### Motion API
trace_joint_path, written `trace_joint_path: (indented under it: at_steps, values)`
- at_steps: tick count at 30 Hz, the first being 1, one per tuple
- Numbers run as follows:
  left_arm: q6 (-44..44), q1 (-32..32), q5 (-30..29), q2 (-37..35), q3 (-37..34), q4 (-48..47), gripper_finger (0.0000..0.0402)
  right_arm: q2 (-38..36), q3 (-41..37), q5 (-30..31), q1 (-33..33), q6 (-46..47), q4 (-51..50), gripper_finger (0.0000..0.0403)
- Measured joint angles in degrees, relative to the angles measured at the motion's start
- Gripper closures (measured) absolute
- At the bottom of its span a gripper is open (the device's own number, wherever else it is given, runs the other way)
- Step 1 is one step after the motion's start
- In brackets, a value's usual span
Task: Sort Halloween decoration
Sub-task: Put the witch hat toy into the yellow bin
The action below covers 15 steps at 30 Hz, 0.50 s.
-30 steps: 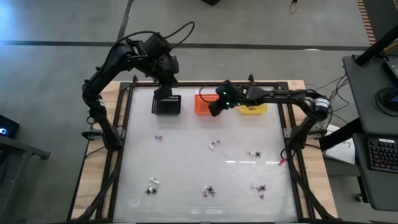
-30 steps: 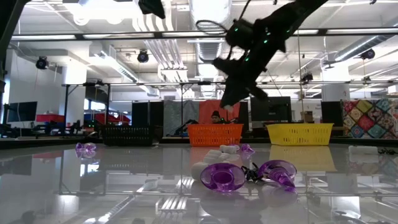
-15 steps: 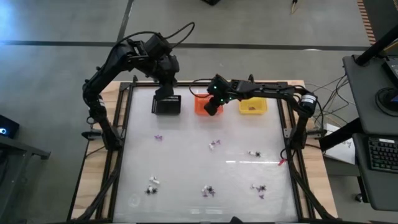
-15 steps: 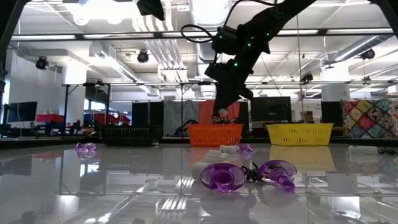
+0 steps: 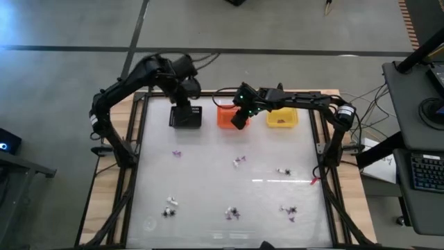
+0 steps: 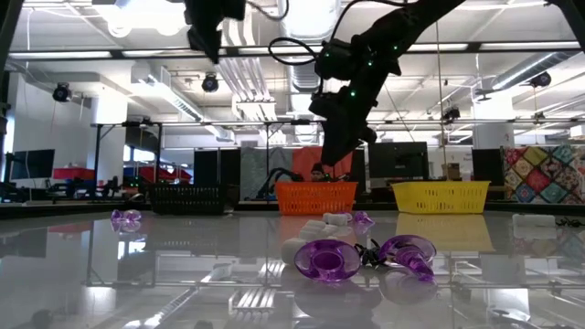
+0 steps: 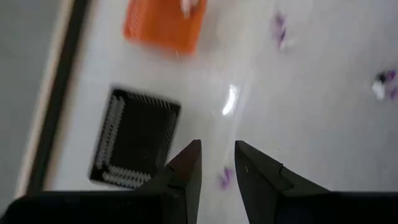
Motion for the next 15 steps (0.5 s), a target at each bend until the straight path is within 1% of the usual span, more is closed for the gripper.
trace_joint_path:
  at_steps: [3,11,15]
  values:
    - [-1.24,0.00,0.01,-2.18,-6.83,0.02,0.0319,-0.45,0.00,-0.02,0.00,0.19,-0.99,0.0290]
    - [-8.37,-0.21,0.03,-7.61,-23.88,0.01,0.0293,-1.92,0.00,-0.14,-0.02,0.76,-3.11,0.0293]
    - [-11.62,-0.99,0.76,-10.59,-31.82,0.86,0.0288,-3.25,1.08,-0.11,-0.02,1.45,-5.68,0.0293]
